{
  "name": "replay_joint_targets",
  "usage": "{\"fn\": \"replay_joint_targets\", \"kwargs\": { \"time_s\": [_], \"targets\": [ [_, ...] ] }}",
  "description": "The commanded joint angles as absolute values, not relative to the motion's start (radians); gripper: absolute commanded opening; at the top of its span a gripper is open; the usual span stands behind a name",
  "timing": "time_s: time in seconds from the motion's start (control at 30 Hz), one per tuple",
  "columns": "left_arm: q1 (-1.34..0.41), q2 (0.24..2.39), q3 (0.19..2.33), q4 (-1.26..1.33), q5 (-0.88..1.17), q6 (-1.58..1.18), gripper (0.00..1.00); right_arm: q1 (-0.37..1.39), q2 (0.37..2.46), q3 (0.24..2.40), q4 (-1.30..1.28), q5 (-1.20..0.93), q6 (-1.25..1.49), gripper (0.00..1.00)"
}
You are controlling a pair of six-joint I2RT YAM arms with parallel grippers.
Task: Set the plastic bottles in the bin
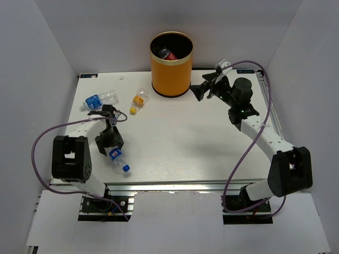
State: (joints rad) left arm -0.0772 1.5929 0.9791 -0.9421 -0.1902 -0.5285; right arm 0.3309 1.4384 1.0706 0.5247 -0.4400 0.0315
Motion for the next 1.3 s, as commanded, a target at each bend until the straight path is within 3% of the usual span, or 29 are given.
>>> {"fn": "replay_joint_targets", "kwargs": {
  "time_s": [0.0,0.2,0.37,0.57,0.73,0.9,1.07,1.1,1.17,1.2,1.23,1.27],
  "targets": [
    [-0.092,1.478,1.137,-0.96,-0.141,-0.58,0.0,0.308,1.343,1.032,0.552,-0.364,0.021,0.89],
    [-0.191,1.456,1.556,-0.691,-0.097,-0.601,0.0,0.246,1.189,0.914,0.532,-0.152,0.023,0.89],
    [-0.307,1.744,1.96,-0.603,-0.155,-0.598,0.0,0.193,1.121,0.882,0.466,-0.097,0.02,0.89],
    [-0.324,2.101,2.441,-0.408,-0.067,-0.663,0.0,0.176,1.074,0.861,0.479,-0.055,0.009,0.89],
    [-0.377,2.124,2.278,0.072,-0.245,-0.626,0.01,0.163,1.097,0.867,0.472,-0.041,0.005,0.89],
    [-0.431,2.391,2.591,0.203,-0.382,-0.635,0.0,0.156,1.127,0.877,0.476,-0.072,0.017,0.89],
    [-0.448,2.355,2.459,0.35,-0.524,-0.603,0.0,0.152,1.141,0.888,0.474,-0.113,0.023,0.89],
    [-0.448,2.361,2.468,0.353,-0.531,-0.589,0.04,0.152,1.144,0.888,0.476,-0.114,0.021,0.89],
    [-0.448,2.375,2.476,0.351,-0.532,-0.554,0.21,0.153,1.153,0.891,0.476,-0.11,0.017,0.9],
    [-0.448,2.375,2.462,0.35,-0.514,-0.548,0.58,0.15,1.157,0.893,0.477,-0.11,0.017,0.89],
    [-0.448,2.367,2.453,0.35,-0.497,-0.543,0.82,0.152,1.16,0.893,0.479,-0.113,0.021,0.89],
    [-0.448,2.365,2.447,0.338,-0.48,-0.537,0.97,0.152,1.169,0.894,0.477,-0.123,0.023,0.89]
  ]
}}
